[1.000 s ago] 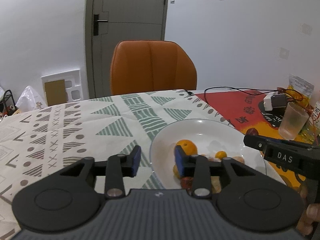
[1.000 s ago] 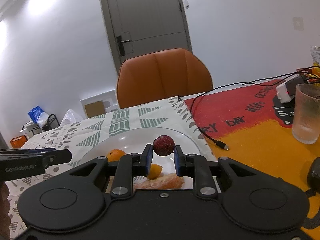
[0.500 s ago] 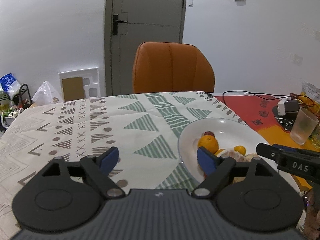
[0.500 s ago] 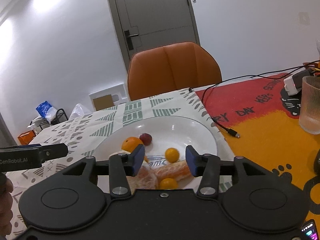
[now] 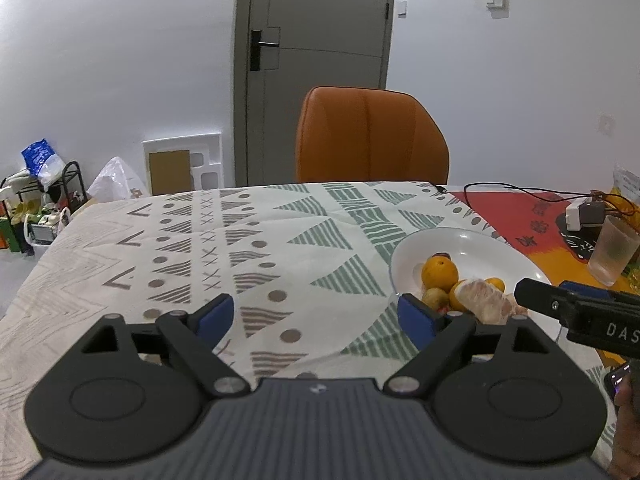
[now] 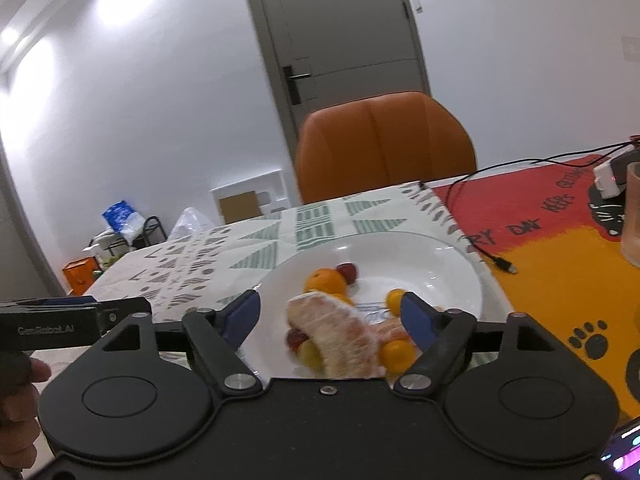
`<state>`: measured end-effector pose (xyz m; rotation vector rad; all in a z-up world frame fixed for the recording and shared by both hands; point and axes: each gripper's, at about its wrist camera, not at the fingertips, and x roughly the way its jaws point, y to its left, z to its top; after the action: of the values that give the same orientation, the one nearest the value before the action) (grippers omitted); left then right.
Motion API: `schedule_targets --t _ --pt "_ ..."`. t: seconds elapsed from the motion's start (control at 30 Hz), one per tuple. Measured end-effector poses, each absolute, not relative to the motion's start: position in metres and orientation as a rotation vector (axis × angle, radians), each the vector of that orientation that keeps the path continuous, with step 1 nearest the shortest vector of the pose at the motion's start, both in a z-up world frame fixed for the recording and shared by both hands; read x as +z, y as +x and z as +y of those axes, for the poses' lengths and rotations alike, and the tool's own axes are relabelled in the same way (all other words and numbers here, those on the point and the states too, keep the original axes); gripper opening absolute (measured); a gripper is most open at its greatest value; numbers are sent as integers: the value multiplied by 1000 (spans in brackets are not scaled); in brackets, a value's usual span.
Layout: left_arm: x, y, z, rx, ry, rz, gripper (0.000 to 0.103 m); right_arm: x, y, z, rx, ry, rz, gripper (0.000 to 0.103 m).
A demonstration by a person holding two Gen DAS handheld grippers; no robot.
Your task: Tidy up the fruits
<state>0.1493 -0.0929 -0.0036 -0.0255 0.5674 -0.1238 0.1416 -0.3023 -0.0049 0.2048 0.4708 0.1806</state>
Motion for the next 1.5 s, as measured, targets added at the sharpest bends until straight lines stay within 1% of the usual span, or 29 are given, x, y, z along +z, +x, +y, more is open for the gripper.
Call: schedule_targets --t 0.07,0.13,0.2,0.23,0.47,0.7,0.83,1.5 --pt "-2 143 -88 -110 -32 572 88 -2 136 -297 198 200 462 86" --pt "-1 137 -84 -86 -39 574 89 1 131 -294 207 195 451 95" --pt "0 131 -79 -75 -47 571 91 5 126 -291 202 186 434 101" --pt "2 128 -77 -70 -50 569 91 6 124 -290 197 182 427 103" --pt "8 106 -66 -43 -56 559 96 13 110 -291 200 206 430 103" --pt "15 86 -56 -23 -54 554 98 17 93 -287 215 211 421 103" --pt "21 72 -53 -11 -52 538 103 20 87 -286 224 229 431 103" --pt "35 12 -22 44 -59 537 103 38 49 -271 305 195 453 103"
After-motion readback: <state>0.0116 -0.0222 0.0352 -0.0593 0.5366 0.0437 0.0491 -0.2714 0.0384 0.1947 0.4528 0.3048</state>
